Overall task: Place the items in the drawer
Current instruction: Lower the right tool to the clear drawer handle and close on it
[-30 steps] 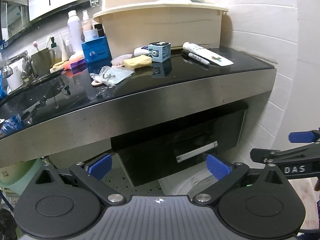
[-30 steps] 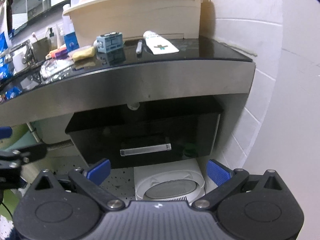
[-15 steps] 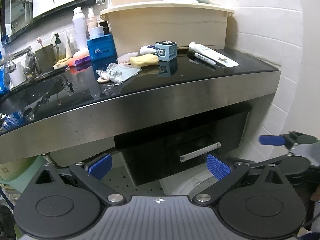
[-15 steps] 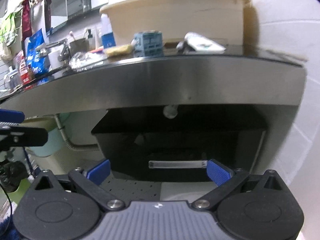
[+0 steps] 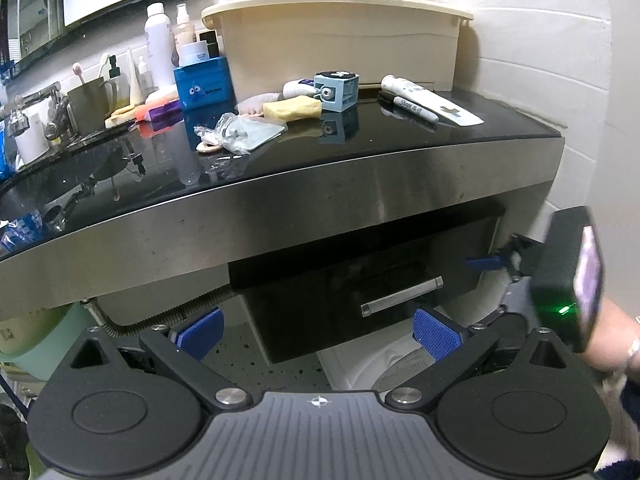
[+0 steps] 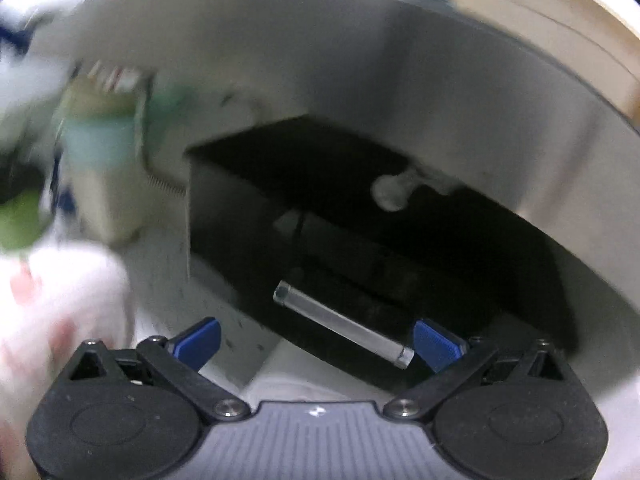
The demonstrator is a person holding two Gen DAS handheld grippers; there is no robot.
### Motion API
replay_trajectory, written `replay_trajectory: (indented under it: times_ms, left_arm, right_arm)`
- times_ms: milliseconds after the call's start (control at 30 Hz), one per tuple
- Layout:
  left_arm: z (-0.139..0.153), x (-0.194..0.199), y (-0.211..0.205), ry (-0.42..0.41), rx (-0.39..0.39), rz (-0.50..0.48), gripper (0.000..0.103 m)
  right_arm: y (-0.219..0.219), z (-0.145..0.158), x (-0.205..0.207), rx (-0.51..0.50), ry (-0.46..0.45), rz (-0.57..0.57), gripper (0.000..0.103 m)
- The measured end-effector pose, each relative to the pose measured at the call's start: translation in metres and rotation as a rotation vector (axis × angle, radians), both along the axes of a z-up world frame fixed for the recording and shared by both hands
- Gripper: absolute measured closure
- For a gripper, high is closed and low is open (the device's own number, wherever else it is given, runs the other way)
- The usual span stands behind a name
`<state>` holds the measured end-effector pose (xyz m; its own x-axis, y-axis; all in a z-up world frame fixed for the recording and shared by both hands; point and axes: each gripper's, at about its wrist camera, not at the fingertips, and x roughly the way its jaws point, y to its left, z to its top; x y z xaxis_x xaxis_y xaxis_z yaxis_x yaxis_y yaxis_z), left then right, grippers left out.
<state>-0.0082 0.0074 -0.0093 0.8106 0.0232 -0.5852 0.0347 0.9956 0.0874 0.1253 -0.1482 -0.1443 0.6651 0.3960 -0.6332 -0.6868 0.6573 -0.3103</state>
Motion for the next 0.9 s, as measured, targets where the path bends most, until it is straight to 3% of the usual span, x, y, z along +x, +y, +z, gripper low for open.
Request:
replay_trajectory:
  times_ms: [267,467,633,900]
  left_arm:
    - [-0.004,0.001,0.000,0.011,-0.011,-0.018,0.001]
    - [-0.006,0.002,0.002,0.022,-0.003,-0.012,0.001]
    - [-0.009,0.002,0.006,0.034,-0.010,-0.007,0.001]
    - [-0.010,-0.003,-0.001,0.023,0.000,-0.047,0.001]
  right_arm:
    - [0.033,-0.042,0.021,-0.355,-0.063,0.247,0.000]
    - [0.056,-0.075,0.039,-0.583,-0.055,0.398,0.000]
    - [0.068,-0.090,0.049,-0.669,-0.046,0.439,0.000]
    - [0.079,-0.111,0.067,-0.703,0.012,0.446,0.000]
